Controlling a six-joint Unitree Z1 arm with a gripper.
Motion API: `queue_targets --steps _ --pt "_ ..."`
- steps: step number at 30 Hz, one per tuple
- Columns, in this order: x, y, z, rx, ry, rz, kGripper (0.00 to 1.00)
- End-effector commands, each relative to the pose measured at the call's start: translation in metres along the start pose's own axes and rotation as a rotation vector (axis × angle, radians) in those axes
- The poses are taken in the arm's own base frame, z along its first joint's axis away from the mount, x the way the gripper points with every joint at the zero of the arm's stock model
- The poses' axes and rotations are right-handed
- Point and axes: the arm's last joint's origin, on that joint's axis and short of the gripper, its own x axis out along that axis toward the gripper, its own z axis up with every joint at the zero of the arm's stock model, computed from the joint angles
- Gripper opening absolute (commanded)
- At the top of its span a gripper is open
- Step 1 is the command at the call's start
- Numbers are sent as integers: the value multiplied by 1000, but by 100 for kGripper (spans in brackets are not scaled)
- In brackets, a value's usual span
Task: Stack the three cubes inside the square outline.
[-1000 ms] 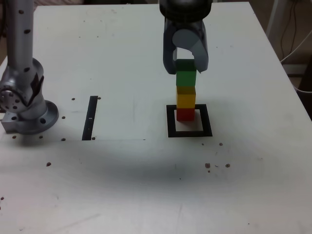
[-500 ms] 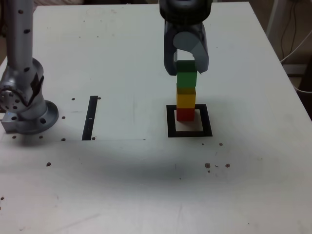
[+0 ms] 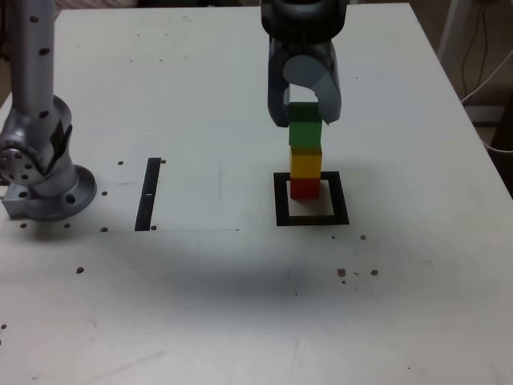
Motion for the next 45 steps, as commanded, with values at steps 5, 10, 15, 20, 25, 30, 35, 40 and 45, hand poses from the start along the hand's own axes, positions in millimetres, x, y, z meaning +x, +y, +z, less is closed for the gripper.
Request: queue_targets --steps 5,10,15,20,25,30,35,40,45 --pt "3 -1 2 -2 5 -7 12" --pt "5 -1 2 -2 6 -9 12" --pt "6 -1 2 -2 8 -9 12" --pt "7 -1 3 -2 12 -11 12" --pt "10 -1 3 -4 11 -17 12" --pt "11 -2 4 -5 8 -22 12" --pt "11 -1 3 -5 12 -21 12" --pt "12 -1 3 -6 12 -19 12" --pt "13 -1 3 -6 10 -17 13"
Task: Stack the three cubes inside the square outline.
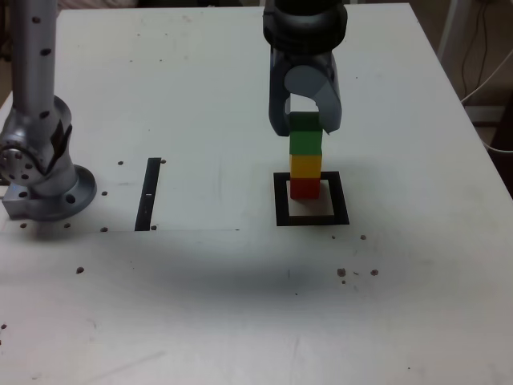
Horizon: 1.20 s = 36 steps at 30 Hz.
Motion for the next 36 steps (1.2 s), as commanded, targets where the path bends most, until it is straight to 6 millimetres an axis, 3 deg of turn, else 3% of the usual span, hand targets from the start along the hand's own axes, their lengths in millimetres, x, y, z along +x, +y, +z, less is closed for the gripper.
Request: queue_targets --steps 1,4,10,13,16,36 --pt "1 1 1 -4 2 2 15" --pt "1 1 0 -5 3 -1 32" --pt "2 1 0 2 6 -2 82" --pt "3 2 -1 2 13 3 96" --pt "3 3 -2 0 20 9 99" --pt "1 4 -3 -8 15 15 99"
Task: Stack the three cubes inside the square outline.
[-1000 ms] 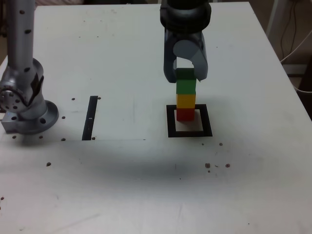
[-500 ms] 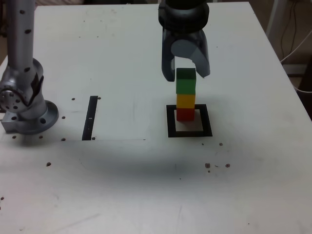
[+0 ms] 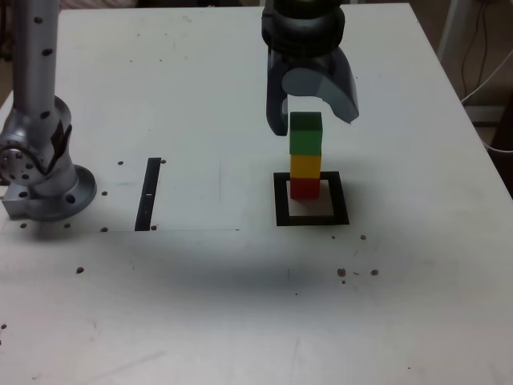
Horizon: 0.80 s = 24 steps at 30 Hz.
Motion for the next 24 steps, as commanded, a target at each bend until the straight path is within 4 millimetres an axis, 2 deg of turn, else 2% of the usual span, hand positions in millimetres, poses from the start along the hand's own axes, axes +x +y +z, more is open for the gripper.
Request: queue_targets --steps 1,7,17,21,24 --pt "-6 2 -4 -8 -18 3 99" --pt "-18 4 -13 -14 -39 3 99" --pt "-49 9 -42 -20 -22 -10 99" --pt "-50 13 -59 -31 -16 -23 99" --pt "-42 14 -78 -31 21 -39 100"
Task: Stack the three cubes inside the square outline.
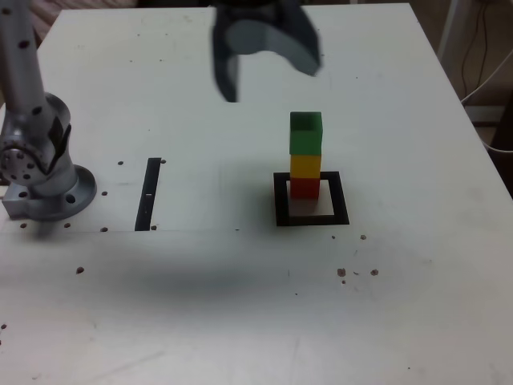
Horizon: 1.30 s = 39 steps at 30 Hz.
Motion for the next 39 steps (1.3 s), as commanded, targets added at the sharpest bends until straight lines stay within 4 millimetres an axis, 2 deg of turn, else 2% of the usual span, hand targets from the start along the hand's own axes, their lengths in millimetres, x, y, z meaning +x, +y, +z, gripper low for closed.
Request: queue_targets --steps 1,7,11,18,23,27,34,39 --pt "8 0 -15 5 31 -17 100" --pt "36 -6 -54 20 119 -64 100" --pt "44 -8 -81 38 137 -84 100" --pt "54 -13 -104 73 179 -148 100" --pt "62 -18 -109 81 214 -241 100" --pt "68 -22 -104 74 199 -295 100" --pt "86 -33 -98 103 73 -330 100" --pt "87 -42 -91 147 -22 -341 100"
